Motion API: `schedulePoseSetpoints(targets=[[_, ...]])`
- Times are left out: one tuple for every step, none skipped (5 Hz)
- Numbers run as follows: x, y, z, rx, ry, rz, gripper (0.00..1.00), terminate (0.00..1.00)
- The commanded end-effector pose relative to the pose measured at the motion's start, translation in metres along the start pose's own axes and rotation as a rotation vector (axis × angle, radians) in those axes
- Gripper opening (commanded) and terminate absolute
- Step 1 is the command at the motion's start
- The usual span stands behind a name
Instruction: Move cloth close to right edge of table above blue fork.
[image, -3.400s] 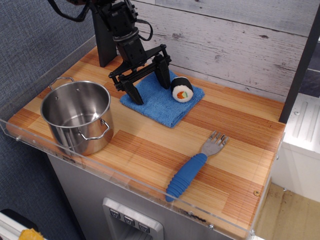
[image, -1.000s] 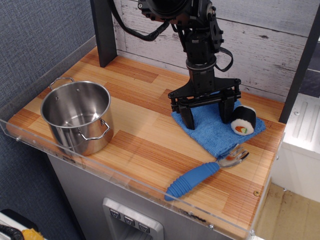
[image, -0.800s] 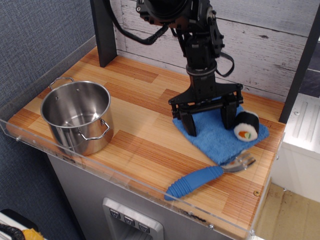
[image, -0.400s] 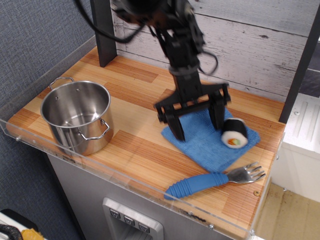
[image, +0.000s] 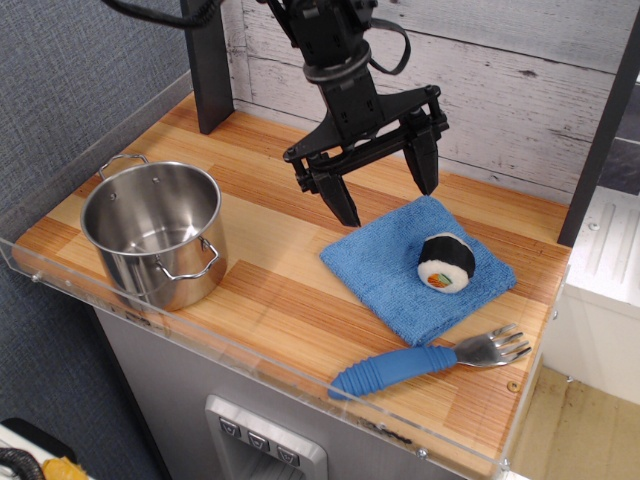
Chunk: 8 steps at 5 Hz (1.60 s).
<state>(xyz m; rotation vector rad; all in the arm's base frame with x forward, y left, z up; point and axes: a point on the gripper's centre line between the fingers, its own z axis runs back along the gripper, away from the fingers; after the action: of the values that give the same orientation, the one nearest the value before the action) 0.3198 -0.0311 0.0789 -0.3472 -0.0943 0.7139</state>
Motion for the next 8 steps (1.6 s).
schedulePoseSetpoints(targets=[[-0.006,-0.004,0.037,-0.104,-0.103,-0.011,1.00,0.00],[-0.007,-0.003,0.051,-0.154,-0.121,-0.047,1.00,0.00],[-0.007,-0.003,0.051,-0.154,-0.121,-0.047,1.00,0.00],[-0.007,-0.003,0.051,-0.154,-0.121,-0.047,1.00,0.00],[-0.007,-0.003,0.051,-0.154,-0.121,-0.047,1.00,0.00],[-0.007,-0.003,0.051,-0.154,-0.121,-0.047,1.00,0.00],[-0.007,-0.003,0.051,-0.154,-0.121,-0.047,1.00,0.00],[-0.007,-0.003,0.051,-0.154,-0.121,-0.047,1.00,0.00]])
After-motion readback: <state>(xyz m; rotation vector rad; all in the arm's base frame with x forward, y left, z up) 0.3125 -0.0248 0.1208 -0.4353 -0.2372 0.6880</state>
